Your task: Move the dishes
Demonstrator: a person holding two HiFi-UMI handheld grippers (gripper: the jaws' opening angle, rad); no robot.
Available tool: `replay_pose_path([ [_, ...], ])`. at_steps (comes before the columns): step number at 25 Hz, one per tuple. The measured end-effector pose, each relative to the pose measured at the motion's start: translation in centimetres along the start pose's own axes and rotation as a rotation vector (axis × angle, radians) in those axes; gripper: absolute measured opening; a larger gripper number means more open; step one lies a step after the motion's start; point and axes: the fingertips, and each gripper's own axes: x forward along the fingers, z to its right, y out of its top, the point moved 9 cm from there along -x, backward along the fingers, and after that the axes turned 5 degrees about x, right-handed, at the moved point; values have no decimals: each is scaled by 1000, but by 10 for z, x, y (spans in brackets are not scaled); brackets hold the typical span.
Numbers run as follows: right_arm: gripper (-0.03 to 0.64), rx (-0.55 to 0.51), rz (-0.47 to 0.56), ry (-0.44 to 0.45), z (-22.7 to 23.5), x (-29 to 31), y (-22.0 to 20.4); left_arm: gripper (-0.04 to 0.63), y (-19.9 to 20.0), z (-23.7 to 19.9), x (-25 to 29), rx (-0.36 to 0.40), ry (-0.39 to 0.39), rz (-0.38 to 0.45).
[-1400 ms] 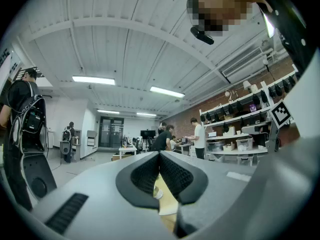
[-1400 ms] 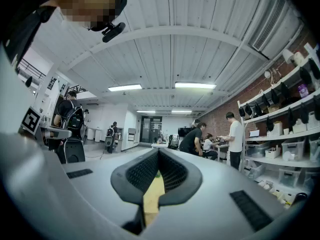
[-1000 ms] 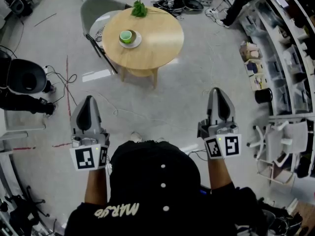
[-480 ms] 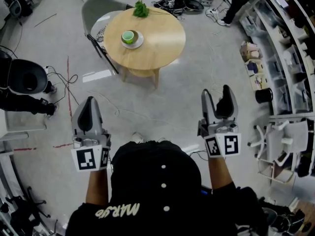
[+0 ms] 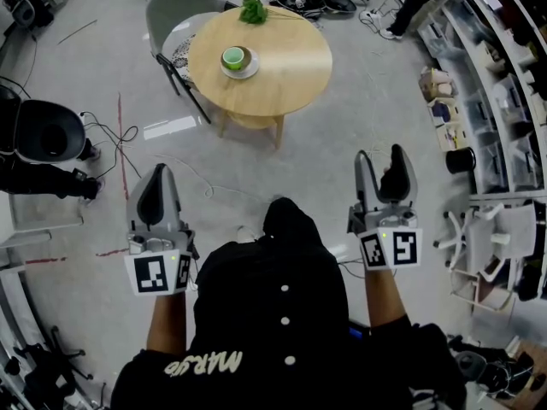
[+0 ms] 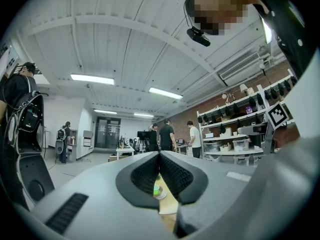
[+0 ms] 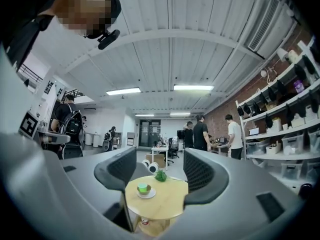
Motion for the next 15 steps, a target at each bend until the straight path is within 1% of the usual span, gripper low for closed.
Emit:
replay_pose_path([
  [4,275,8,-1,-2,-5,20,-7,3,-10,-13,14,11,-8,-14],
  [8,273,14,0,2,-4,51,-19,3,-21,-23,41,4,-9,-14],
  [11,272,15,1,10,4,84,-26,3,-26,-31,68,0,-3,-26],
  [15,270,23,-2,20,20,134,-31,3,-27,-41,116,-36,32,-56],
])
